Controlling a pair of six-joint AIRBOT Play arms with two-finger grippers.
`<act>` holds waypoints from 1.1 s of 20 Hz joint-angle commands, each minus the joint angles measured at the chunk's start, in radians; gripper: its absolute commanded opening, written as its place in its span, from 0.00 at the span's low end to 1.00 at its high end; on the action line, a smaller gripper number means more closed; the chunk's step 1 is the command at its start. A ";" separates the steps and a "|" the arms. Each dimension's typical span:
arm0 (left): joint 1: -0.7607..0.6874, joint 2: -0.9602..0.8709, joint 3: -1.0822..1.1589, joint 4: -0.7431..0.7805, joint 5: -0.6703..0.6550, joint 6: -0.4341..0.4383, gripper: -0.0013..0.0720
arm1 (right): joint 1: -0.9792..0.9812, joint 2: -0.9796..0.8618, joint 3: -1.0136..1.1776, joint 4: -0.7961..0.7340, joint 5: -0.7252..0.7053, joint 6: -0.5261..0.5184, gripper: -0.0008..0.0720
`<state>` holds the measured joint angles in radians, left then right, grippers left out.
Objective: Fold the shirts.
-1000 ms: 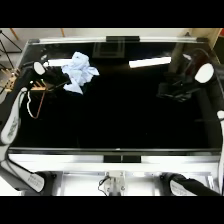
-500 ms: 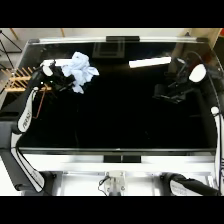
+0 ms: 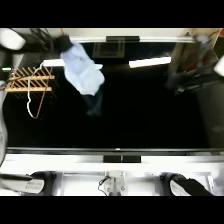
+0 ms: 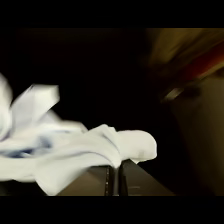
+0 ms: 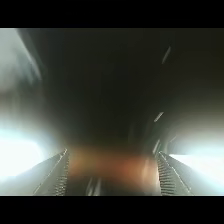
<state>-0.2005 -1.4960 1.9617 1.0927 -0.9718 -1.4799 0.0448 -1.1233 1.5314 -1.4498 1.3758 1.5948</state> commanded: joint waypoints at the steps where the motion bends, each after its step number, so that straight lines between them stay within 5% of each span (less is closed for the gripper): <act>1: -0.105 0.300 0.008 0.011 0.040 0.043 0.06 | 0.000 0.194 0.113 -0.106 0.002 -0.005 0.91; 7: -0.292 0.345 -0.079 0.011 0.027 -0.018 0.06 | 0.000 0.398 0.123 -0.109 0.156 0.038 0.91; 10: -0.421 0.237 -0.235 0.010 0.091 -0.036 0.06 | 0.001 0.397 0.056 -0.113 0.257 0.063 0.91; 14: -0.575 -0.028 -0.352 0.005 0.154 -0.124 0.08 | 0.001 0.397 -0.165 -0.113 0.200 0.070 0.91; 15: -0.589 -0.087 -0.349 -0.016 0.141 -0.138 0.32 | 0.000 0.397 -0.234 -0.113 0.157 0.070 0.91; 16: -0.591 -0.133 -0.340 -0.045 0.101 -0.138 0.82 | 0.000 0.397 -0.295 -0.113 0.109 0.076 0.91; 17: -0.579 -0.156 -0.326 -0.046 0.037 -0.141 1.00 | 0.001 0.394 -0.348 -0.112 0.061 0.086 0.91; 22: -0.305 -0.068 -0.280 0.189 -0.446 -0.138 0.99 | 0.000 0.228 -0.438 -0.067 -0.108 0.092 0.91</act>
<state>-0.6289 -1.5909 1.6688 1.1572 -1.1427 -1.6115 0.0448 -0.8078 1.1473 -1.5551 1.3781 1.6897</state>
